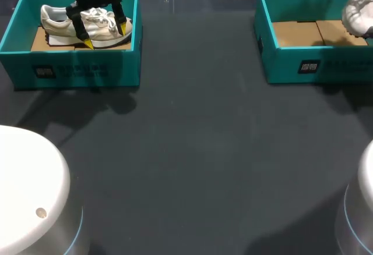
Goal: Take the shoe out of the shoebox, open the shoe tongue, remove and reinsert the insole, then place the shoe into the shoebox
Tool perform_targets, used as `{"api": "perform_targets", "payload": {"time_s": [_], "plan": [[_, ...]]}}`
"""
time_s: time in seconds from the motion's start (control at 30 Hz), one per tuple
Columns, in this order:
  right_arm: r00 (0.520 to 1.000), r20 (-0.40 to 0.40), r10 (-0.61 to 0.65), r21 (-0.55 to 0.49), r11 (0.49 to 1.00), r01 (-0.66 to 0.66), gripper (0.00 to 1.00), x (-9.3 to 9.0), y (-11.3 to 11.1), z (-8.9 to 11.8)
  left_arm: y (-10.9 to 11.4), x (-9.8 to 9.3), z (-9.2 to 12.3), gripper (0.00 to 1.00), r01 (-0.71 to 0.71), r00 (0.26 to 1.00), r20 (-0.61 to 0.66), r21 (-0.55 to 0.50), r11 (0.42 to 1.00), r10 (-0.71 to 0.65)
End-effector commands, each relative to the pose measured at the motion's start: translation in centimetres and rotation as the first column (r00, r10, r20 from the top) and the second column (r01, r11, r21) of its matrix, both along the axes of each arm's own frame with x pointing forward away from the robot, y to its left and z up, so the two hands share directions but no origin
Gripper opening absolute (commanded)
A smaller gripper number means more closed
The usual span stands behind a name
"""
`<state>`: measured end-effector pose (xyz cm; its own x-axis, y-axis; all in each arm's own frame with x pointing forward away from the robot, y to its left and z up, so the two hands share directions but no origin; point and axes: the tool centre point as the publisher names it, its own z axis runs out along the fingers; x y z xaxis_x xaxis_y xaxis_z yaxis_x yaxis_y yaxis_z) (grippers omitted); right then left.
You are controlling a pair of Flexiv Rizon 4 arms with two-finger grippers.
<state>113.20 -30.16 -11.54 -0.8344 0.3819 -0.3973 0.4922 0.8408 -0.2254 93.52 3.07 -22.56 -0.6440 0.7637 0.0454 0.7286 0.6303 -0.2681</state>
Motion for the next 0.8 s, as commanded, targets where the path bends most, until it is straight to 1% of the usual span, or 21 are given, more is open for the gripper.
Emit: {"api": "perform_targets", "payload": {"time_s": [0.03, 0.27, 0.3, 0.33, 0.37, 0.4, 0.47, 0.5, 0.57, 0.6, 0.63, 0.67, 0.8], "plan": [[0.958, -0.038, -0.286, -0.019, 0.958, 0.285, 0.00, 0.2, 0.3, 0.3, 0.0, 0.0, 0.0, 1.00, 0.001, 1.000, 0.000, 0.001, 1.000, -0.001], [0.958, -0.038, -0.286, -0.019, 0.958, 0.285, 0.00, 0.2, 0.3, 0.3, 0.0, 0.0, 0.0, 1.00, 0.001, 1.000, 0.000, 0.001, 1.000, -0.001], [0.932, -0.049, -0.360, -0.055, 0.932, 0.357, 0.00, 0.4, -0.2, -0.1, 0.0, 0.0, 0.0, 1.00, 0.001, 1.000, 0.000, 0.001, 1.000, -0.001], [0.906, -0.046, -0.420, -0.002, 0.907, 0.420, 0.00, 0.4, -0.8, -0.3, 0.0, 0.0, 0.0, 1.00, 0.001, 1.000, 0.000, 0.001, 1.000, -0.001], [0.883, -0.013, -0.469, 0.041, 0.882, 0.469, 0.00, 0.2, -1.4, -0.5, 0.0, 0.0, 0.0, 1.00, 0.001, 1.000, 0.000, 0.001, 1.000, -0.001], [0.853, 0.006, -0.523, 0.024, 0.852, 0.522, 0.00, 0.1, -1.8, -0.7, 0.0, 0.0, 0.0, 1.00, 0.001, 1.000, 0.000, 0.001, 1.000, -0.001], [0.809, 0.063, -0.584, 0.090, 0.811, 0.578, 0.00, -0.2, -2.6, -1.0, 0.0, 0.0, 0.0, 1.00, 0.001, 1.000, 0.000, 0.001, 1.000, -0.001], [0.788, 0.073, -0.612, 0.077, 0.791, 0.607, 0.00, -0.3, -2.8, -1.2, 0.0, 0.0, 0.0, 1.00, 0.001, 1.000, 0.000, 0.001, 1.000, -0.001], [0.738, 0.109, -0.666, 0.140, 0.745, 0.652, 0.00, -0.6, -3.4, -1.7, 0.0, 0.0, 0.0, 1.00, 0.001, 1.000, 0.000, 0.001, 1.000, -0.001], [0.708, 0.125, -0.695, 0.134, 0.719, 0.682, 0.00, -0.7, -3.6, -2.0, 0.0, 0.0, 0.0, 1.00, 0.001, 1.000, 0.000, 0.001, 1.000, -0.001], [0.668, 0.139, -0.731, 0.129, 0.682, 0.720, 0.00, -0.9, -3.8, -2.2, 0.0, 0.0, 0.0, 1.00, 0.001, 1.000, 0.000, 0.001, 1.000, -0.001], [0.630, 0.134, -0.765, 0.122, 0.643, 0.756, 0.00, -1.2, -4.0, -2.4, 0.0, 0.0, 0.0, 1.00, 0.001, 1.000, 0.000, 0.001, 1.000, -0.001], [0.630, 0.134, -0.765, 0.122, 0.643, 0.756, 0.00, -1.2, -4.0, -2.4, 0.0, 0.0, 0.0, 1.00, 0.001, 1.000, 0.000, 0.001, 1.000, -0.001]]}}
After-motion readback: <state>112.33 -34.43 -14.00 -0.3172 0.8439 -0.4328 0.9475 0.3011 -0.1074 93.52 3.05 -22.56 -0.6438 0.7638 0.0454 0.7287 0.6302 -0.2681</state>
